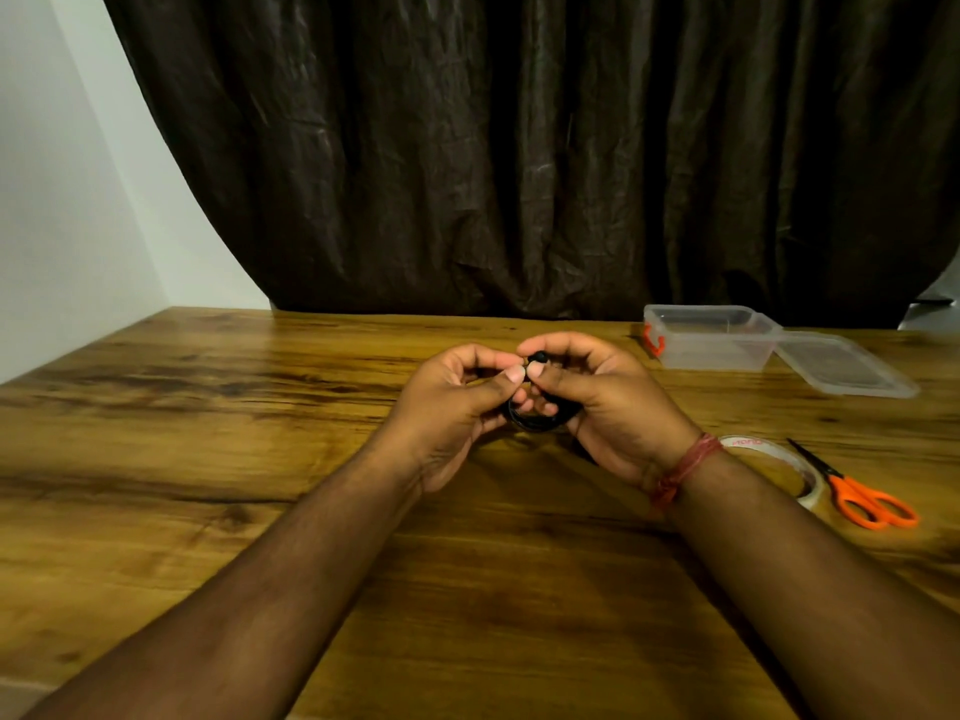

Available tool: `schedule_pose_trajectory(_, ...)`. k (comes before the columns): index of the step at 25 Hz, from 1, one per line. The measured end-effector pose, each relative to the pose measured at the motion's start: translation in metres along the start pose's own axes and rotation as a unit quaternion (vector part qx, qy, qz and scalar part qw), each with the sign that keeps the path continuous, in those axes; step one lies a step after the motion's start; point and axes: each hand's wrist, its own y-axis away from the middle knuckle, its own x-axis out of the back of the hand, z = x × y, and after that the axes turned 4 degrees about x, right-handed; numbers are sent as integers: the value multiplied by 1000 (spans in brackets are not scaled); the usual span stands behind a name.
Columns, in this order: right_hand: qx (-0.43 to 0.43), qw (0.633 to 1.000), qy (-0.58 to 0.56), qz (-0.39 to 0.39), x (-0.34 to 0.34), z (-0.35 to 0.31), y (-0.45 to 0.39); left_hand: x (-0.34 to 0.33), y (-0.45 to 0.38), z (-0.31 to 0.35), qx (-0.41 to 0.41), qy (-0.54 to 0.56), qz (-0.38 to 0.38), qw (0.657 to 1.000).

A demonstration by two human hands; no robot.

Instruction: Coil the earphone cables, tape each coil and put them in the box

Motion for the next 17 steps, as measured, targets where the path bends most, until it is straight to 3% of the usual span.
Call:
schedule_pose_trajectory(6, 66, 973, 218, -36, 0, -10, 0, 1, 1, 0, -5, -10, 7, 1000)
schedule_pose_trajectory(17, 82, 978, 187, 31, -2, -7, 0, -2, 1, -2, 6, -50, -6, 999)
